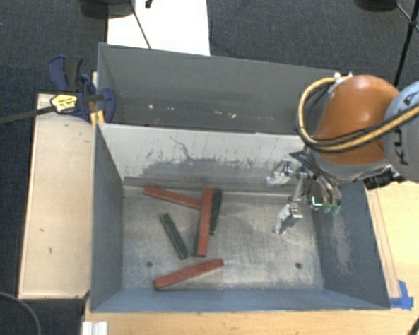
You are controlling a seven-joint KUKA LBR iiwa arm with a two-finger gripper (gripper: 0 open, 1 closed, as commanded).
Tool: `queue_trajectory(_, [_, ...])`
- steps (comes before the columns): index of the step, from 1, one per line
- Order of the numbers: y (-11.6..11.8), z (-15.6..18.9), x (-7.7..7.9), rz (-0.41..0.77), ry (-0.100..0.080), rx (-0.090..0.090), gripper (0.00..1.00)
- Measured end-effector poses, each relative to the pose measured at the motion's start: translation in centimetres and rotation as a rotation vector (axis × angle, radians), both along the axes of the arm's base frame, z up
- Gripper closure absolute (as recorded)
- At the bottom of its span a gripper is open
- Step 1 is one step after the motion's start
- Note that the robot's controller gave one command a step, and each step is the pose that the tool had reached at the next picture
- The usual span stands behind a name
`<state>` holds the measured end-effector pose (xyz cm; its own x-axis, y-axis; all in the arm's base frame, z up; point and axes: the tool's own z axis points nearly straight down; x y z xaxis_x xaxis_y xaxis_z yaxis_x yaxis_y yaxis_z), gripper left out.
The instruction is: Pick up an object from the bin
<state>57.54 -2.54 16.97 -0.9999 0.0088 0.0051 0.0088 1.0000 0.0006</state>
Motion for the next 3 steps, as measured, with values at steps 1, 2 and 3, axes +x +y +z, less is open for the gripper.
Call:
queue_trajectory(1, [0.0, 0.5, 0.2, 0.001, -0.008, 0.0, 0.0])
queue_trajectory(2, [2.9, -3.8, -0.9, 0.079, -0.013, -0.001, 0.0])
queue_trajectory(3, [6.6, -6.7, -2.0, 0.113, -0.005, 0.0, 0.0])
